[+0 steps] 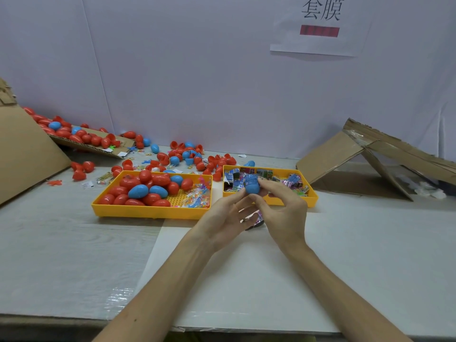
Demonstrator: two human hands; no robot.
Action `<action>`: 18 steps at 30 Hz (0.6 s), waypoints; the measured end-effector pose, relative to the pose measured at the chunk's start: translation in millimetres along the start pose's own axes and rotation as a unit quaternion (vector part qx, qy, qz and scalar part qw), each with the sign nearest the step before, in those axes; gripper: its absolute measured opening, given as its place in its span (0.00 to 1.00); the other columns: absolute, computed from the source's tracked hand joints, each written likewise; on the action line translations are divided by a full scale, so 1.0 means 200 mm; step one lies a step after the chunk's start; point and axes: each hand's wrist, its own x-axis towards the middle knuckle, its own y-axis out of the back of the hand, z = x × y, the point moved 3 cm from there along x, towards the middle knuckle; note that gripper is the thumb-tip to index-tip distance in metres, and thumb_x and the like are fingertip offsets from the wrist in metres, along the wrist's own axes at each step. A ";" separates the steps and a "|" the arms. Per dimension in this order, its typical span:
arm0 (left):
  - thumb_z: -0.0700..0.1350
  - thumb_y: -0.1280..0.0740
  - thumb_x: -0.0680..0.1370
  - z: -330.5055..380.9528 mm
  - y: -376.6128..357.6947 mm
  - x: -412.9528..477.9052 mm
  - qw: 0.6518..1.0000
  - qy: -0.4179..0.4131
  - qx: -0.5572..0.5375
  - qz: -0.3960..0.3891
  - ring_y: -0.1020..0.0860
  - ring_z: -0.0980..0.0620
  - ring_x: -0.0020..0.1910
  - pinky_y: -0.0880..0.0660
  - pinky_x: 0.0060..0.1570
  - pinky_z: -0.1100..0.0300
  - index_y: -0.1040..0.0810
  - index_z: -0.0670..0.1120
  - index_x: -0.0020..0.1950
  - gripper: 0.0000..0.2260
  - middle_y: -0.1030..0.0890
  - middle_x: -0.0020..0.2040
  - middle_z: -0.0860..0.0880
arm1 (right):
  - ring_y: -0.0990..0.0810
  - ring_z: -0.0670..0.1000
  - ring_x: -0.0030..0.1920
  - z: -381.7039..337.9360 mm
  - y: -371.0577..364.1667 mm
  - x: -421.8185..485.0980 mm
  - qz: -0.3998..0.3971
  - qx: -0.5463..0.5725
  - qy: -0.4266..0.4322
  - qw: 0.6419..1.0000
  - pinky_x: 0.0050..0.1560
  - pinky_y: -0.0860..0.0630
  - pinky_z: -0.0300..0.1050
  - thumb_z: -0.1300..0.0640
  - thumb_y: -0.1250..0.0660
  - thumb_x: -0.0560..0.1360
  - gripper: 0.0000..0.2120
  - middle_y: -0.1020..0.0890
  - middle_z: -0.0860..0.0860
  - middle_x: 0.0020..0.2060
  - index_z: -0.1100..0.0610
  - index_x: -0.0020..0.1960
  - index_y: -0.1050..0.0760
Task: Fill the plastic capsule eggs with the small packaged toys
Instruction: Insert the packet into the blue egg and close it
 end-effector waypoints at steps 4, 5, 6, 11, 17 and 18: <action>0.57 0.33 0.79 0.01 -0.01 -0.01 0.999 -0.020 0.030 0.008 0.17 0.54 0.55 0.24 0.57 0.57 0.14 0.51 0.58 0.15 0.16 0.60 0.49 | 0.18 0.48 0.56 0.00 -0.01 -0.01 -0.014 -0.029 0.030 0.999 0.61 0.26 0.33 0.69 0.23 0.69 0.18 0.16 0.49 0.54 0.61 0.58 0.17; 0.56 0.33 0.78 0.01 0.00 -0.01 0.999 -0.021 0.034 0.010 0.16 0.54 0.55 0.24 0.56 0.57 0.13 0.51 0.55 0.14 0.15 0.58 0.49 | 0.17 0.49 0.56 0.00 -0.01 -0.01 -0.015 -0.030 0.035 0.999 0.61 0.25 0.34 0.69 0.23 0.69 0.17 0.16 0.50 0.54 0.62 0.58 0.17; 0.56 0.32 0.78 0.01 0.00 0.00 0.999 -0.021 0.035 0.010 0.16 0.53 0.55 0.24 0.56 0.57 0.12 0.51 0.53 0.13 0.15 0.56 0.48 | 0.17 0.51 0.56 0.00 -0.01 -0.01 -0.016 -0.028 0.038 0.999 0.61 0.24 0.36 0.69 0.23 0.69 0.17 0.15 0.51 0.54 0.62 0.58 0.17; 0.55 0.31 0.77 0.01 0.00 0.00 0.999 -0.033 0.039 0.004 0.17 0.53 0.55 0.24 0.56 0.57 0.13 0.49 0.55 0.14 0.15 0.54 0.48 | 0.16 0.54 0.53 0.00 0.00 -0.01 -0.011 -0.019 0.051 0.998 0.58 0.22 0.39 0.70 0.24 0.70 0.15 0.17 0.48 0.53 0.64 0.57 0.16; 0.55 0.39 0.83 0.01 -0.02 0.00 0.999 -0.035 0.026 -0.007 0.18 0.53 0.61 0.25 0.60 0.55 0.13 0.50 0.56 0.16 0.17 0.62 0.49 | 0.18 0.47 0.57 -0.01 0.00 0.00 -0.018 -0.004 0.023 1.000 0.60 0.24 0.37 0.64 0.24 0.72 0.18 0.16 0.48 0.55 0.59 0.61 0.18; 0.55 0.41 0.84 0.01 -0.02 -0.01 0.999 -0.031 0.027 -0.010 0.19 0.53 0.62 0.26 0.60 0.55 0.13 0.52 0.55 0.18 0.17 0.63 0.50 | 0.18 0.47 0.57 -0.01 0.00 0.01 -0.018 0.003 0.010 1.000 0.60 0.24 0.38 0.64 0.24 0.71 0.19 0.16 0.48 0.55 0.58 0.62 0.19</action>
